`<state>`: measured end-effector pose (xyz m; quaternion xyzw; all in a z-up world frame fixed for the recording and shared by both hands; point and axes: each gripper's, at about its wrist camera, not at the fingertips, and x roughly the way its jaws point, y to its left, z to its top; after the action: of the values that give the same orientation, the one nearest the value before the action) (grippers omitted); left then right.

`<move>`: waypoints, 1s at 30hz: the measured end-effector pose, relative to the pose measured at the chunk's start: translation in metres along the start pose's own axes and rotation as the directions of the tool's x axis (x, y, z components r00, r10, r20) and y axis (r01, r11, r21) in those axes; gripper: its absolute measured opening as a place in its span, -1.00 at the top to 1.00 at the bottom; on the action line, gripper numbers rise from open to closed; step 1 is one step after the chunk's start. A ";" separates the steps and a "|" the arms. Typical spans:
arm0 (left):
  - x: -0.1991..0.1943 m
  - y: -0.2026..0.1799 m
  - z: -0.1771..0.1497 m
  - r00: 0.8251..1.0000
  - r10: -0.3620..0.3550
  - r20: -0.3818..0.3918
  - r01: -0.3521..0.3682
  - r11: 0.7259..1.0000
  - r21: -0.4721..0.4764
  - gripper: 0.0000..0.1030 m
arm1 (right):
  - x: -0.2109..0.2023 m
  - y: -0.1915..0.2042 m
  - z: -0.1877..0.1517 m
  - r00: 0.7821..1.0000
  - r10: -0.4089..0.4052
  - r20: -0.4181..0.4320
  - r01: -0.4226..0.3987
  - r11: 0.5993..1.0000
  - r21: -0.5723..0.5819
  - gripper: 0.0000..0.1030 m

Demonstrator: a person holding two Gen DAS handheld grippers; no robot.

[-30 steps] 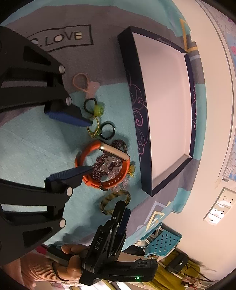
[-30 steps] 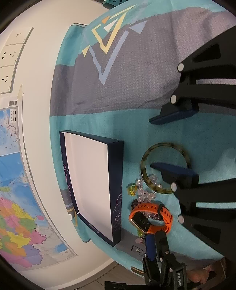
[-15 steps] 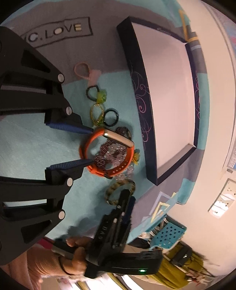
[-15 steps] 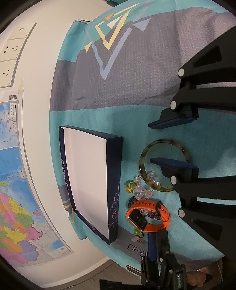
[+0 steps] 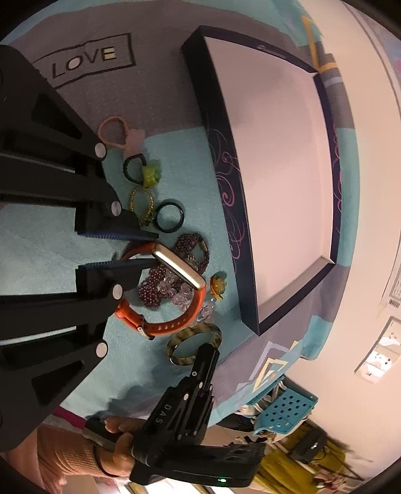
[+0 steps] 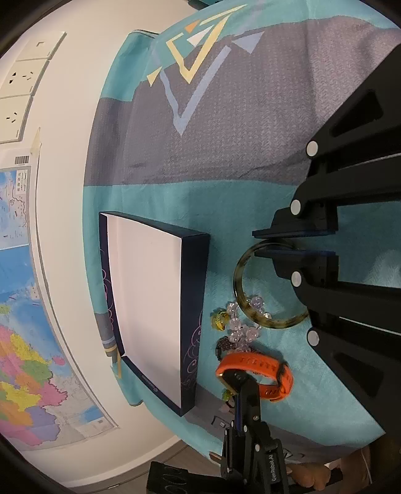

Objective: Organize jewelry
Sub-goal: 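Carry the watch with the left tool into the box while the right tool carries the bangle in, both open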

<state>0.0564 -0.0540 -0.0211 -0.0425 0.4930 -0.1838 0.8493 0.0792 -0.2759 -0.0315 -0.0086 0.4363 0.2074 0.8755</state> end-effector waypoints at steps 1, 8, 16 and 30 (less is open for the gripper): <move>-0.001 -0.002 0.001 1.000 0.011 0.003 -0.011 1.000 0.015 0.77 | -0.001 0.000 0.000 1.000 0.008 0.003 -0.008 1.000 0.003 0.90; -0.029 0.004 0.013 0.997 0.032 0.067 -0.037 0.997 0.070 0.78 | -0.023 0.001 0.013 0.997 0.042 0.069 -0.042 0.999 0.008 0.90; -0.051 0.019 0.055 0.984 0.108 0.139 -0.125 0.985 0.120 0.77 | -0.015 0.011 0.059 0.992 0.062 0.110 -0.060 0.998 -0.021 0.90; 0.000 0.073 0.138 0.967 0.234 0.101 -0.250 0.948 0.197 0.77 | 0.085 0.013 0.154 0.998 0.049 0.033 -0.052 0.996 0.077 0.90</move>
<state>0.1938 -0.0013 0.0305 0.1001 0.4398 -0.1271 0.8834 0.2370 -0.2033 0.0012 0.0398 0.4306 0.2124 0.8763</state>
